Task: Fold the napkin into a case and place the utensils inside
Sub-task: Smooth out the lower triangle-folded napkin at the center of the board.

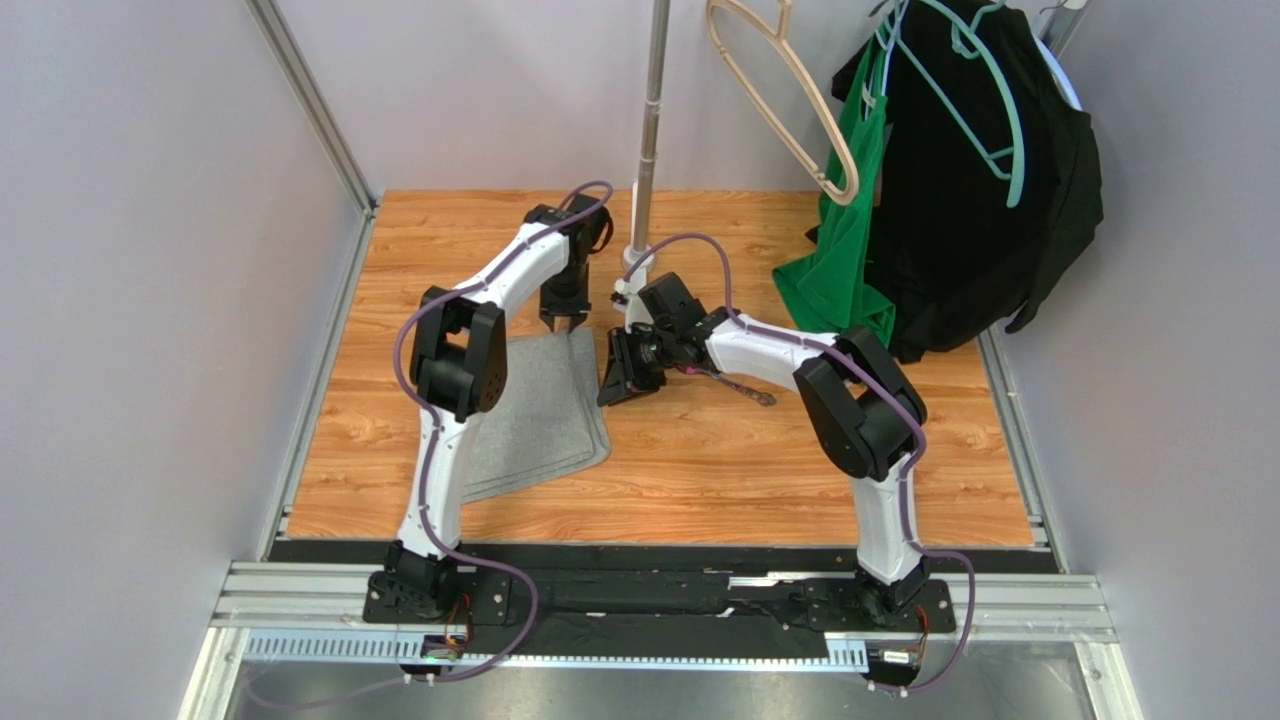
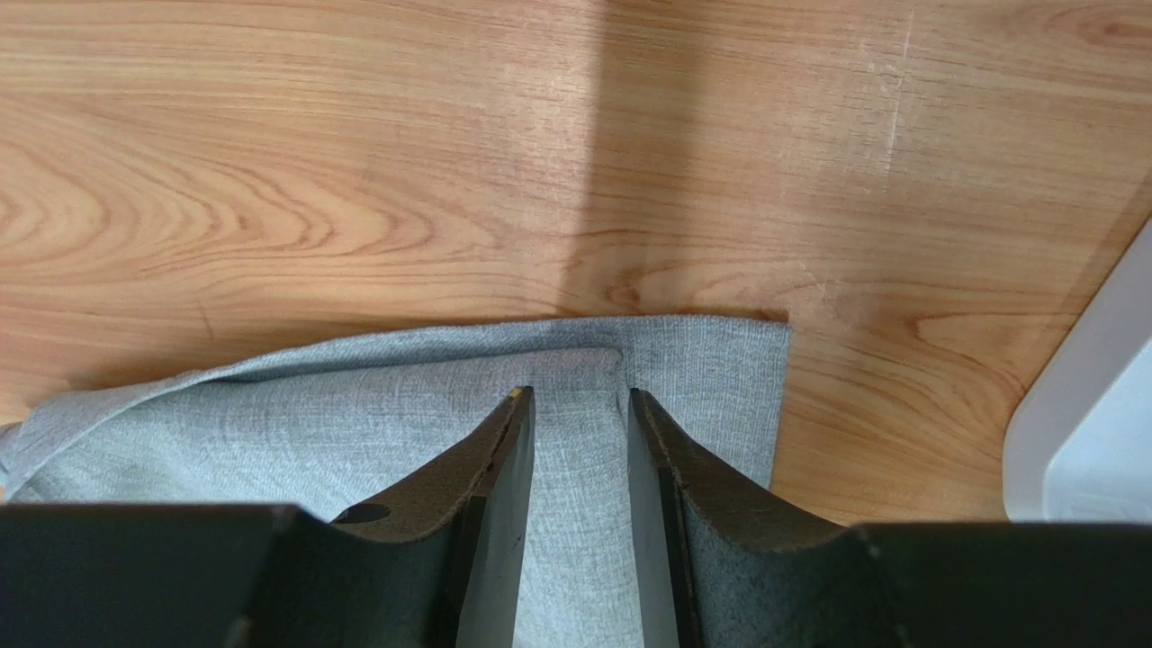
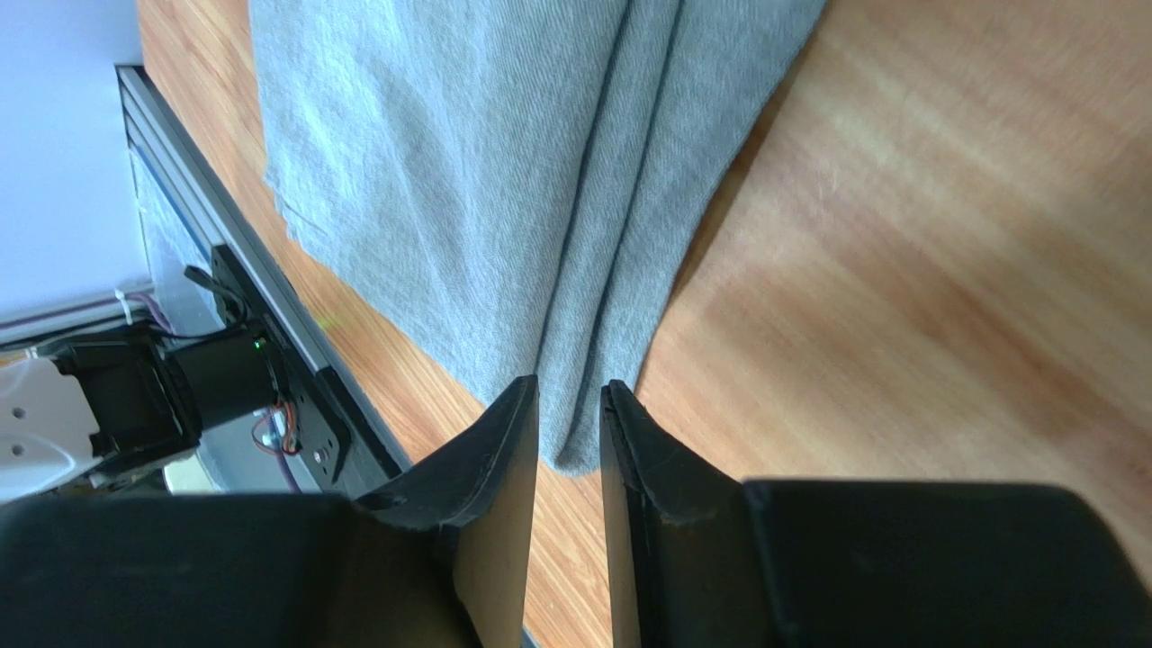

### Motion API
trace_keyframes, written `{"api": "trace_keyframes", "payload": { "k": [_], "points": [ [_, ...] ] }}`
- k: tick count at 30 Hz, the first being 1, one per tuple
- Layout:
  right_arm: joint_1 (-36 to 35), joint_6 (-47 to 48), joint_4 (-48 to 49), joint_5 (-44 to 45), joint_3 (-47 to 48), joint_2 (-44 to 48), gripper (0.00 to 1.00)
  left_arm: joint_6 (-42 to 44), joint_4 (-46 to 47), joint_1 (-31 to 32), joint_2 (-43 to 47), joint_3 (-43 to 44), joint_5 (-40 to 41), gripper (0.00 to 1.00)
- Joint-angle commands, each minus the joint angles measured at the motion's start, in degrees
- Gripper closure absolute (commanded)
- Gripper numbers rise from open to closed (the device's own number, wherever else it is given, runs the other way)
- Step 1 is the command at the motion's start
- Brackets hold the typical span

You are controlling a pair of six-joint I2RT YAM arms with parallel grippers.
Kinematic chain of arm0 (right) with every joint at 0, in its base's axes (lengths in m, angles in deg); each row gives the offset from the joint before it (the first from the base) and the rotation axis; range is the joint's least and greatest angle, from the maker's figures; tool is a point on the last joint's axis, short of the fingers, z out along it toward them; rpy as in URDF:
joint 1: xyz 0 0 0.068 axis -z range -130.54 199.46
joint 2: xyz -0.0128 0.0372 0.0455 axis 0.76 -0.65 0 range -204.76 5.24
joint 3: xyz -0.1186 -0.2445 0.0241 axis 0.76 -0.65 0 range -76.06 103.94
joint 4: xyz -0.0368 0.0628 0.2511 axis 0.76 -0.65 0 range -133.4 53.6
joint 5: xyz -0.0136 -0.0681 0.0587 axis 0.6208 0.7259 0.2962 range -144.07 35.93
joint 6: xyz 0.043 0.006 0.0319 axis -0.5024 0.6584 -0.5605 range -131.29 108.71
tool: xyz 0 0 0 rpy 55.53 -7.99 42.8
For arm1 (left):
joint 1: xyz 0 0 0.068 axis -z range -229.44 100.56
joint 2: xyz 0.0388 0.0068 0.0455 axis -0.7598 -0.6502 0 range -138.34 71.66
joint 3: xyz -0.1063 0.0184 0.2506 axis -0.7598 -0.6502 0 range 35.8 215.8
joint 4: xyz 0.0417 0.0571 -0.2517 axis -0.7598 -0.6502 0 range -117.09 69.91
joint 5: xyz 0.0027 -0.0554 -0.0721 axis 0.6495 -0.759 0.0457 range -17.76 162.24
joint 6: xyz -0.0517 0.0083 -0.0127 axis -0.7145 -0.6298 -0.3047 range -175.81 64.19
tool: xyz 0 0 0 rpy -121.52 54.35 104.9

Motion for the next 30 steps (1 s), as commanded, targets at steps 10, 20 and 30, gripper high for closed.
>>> {"api": "trace_keyframes", "payload": {
  "k": [10, 20, 30],
  "points": [
    [3.23, -1.28, 0.66, 2.65, 13.71, -6.82, 0.82, 2.66, 2.73, -0.66, -1.11, 0.79, -0.82, 0.75],
    [2.62, 0.66, 0.57, 8.97, 24.52, -16.03, 0.94, 2.14, 7.03, -0.92, 6.09, -6.4, -2.04, 1.0],
    [2.7, -1.8, 2.32, 9.86, 30.77, -22.64, 1.0, 0.03, 11.61, -0.92, 12.33, -12.04, -4.15, 1.0]
  ]
}}
